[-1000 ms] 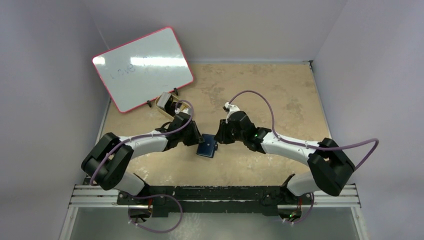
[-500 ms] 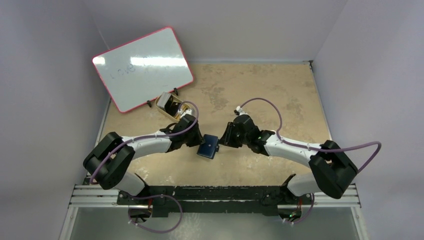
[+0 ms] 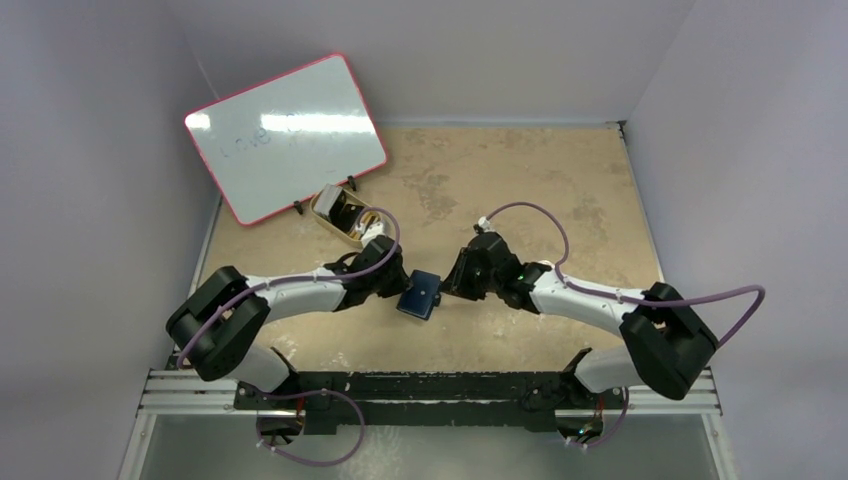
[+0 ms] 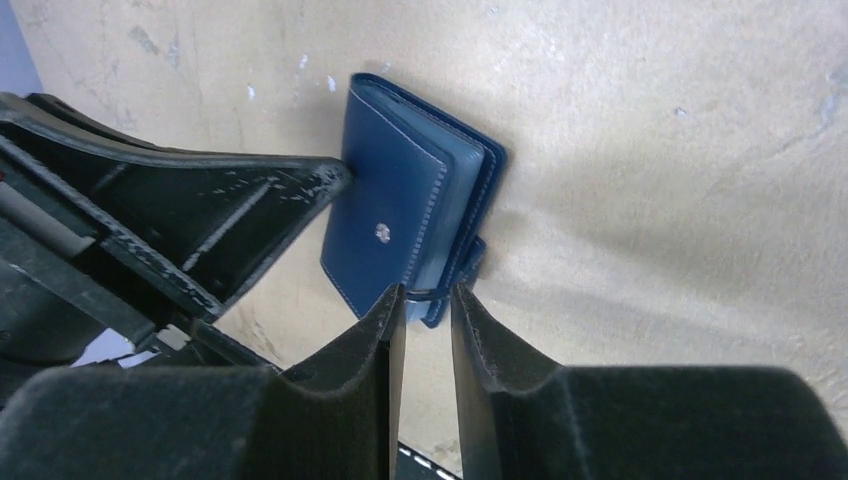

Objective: Put the credit cards into the card holder
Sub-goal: Close the card holder at the center of the board.

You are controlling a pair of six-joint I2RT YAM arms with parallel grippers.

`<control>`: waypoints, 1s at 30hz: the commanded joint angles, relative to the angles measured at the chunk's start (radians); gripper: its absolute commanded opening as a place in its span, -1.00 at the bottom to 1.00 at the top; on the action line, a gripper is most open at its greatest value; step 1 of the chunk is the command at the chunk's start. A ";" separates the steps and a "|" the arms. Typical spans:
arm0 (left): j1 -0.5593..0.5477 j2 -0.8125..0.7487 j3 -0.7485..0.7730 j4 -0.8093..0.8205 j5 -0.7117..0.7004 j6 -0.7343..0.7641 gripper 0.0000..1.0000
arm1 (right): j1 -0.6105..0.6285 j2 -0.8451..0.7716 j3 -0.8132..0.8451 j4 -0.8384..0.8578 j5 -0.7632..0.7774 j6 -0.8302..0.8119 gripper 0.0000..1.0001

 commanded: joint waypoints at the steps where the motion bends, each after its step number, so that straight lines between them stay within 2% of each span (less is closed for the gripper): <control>1: -0.010 -0.036 -0.023 -0.002 -0.064 -0.041 -0.85 | -0.004 -0.042 -0.024 -0.011 0.009 0.047 -0.50; 5: -0.011 -0.088 -0.022 0.028 -0.044 -0.061 -0.74 | -0.003 -0.071 -0.023 -0.042 0.019 0.051 -0.47; 10: -0.013 -0.131 -0.016 0.033 0.030 -0.073 -0.70 | -0.004 -0.070 -0.052 0.028 -0.033 0.033 -0.53; 14: -0.036 -0.133 -0.060 0.095 0.093 -0.123 -0.81 | -0.004 -0.064 -0.055 0.053 -0.062 0.013 -0.60; 21: -0.088 -0.092 -0.085 0.105 0.068 -0.134 -0.98 | -0.004 -0.049 -0.067 0.048 -0.088 0.014 -0.62; 30: -0.104 -0.042 -0.094 0.119 0.024 -0.126 -1.00 | -0.005 0.026 -0.035 0.074 -0.104 0.002 -0.62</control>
